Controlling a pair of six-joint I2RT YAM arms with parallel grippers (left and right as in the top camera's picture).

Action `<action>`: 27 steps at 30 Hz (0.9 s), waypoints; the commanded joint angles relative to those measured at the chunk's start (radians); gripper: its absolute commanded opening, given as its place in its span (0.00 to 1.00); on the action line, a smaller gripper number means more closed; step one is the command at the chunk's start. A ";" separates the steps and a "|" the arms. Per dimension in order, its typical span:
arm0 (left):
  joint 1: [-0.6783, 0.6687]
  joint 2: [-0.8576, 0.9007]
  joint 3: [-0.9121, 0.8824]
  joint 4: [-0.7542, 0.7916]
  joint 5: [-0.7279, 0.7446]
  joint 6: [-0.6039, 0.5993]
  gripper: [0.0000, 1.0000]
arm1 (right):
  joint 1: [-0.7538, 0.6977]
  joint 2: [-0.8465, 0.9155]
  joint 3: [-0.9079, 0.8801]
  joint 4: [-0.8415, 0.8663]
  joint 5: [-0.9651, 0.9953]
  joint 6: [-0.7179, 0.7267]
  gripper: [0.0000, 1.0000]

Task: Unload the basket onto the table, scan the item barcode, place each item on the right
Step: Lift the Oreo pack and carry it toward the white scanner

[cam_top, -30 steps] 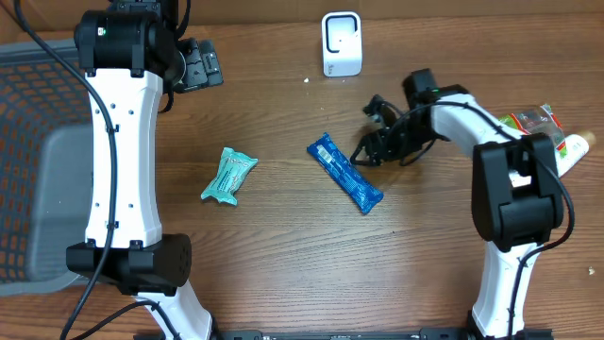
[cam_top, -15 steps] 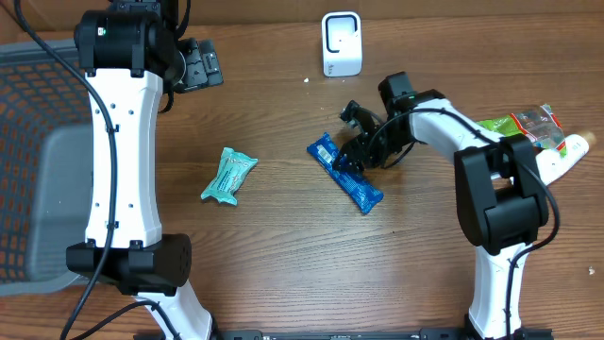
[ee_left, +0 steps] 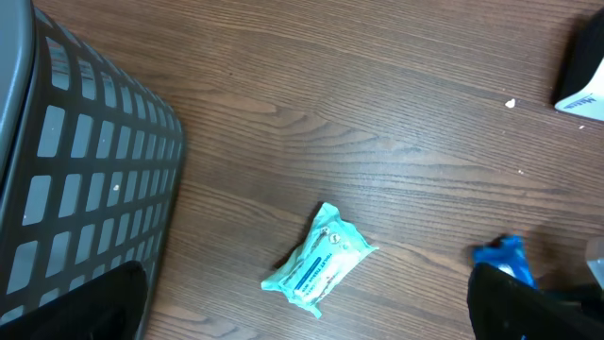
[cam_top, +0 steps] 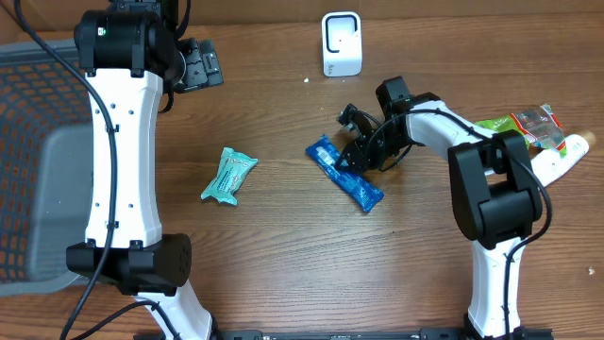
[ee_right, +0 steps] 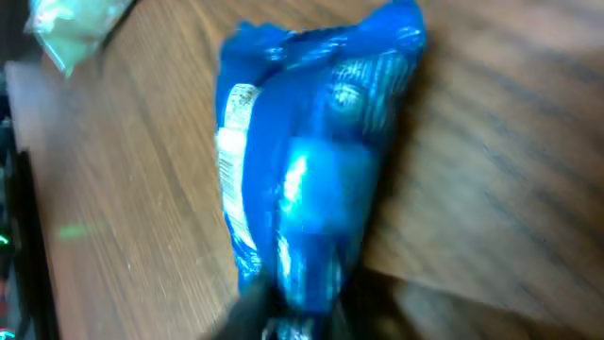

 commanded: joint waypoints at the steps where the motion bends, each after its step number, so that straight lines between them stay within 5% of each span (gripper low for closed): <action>1: -0.001 0.002 0.000 0.002 -0.013 0.016 1.00 | -0.014 0.061 -0.015 -0.040 0.118 0.121 0.04; 9: -0.001 0.002 0.000 0.002 -0.013 0.016 1.00 | -0.060 0.005 0.043 -0.151 0.109 0.189 0.04; 16: -0.001 0.002 0.000 0.002 -0.013 0.016 0.99 | -0.065 -0.221 0.123 -0.197 0.152 0.197 0.04; 27: -0.001 0.002 0.000 0.002 -0.013 0.016 1.00 | 0.007 -0.473 0.130 -0.009 0.653 0.337 0.04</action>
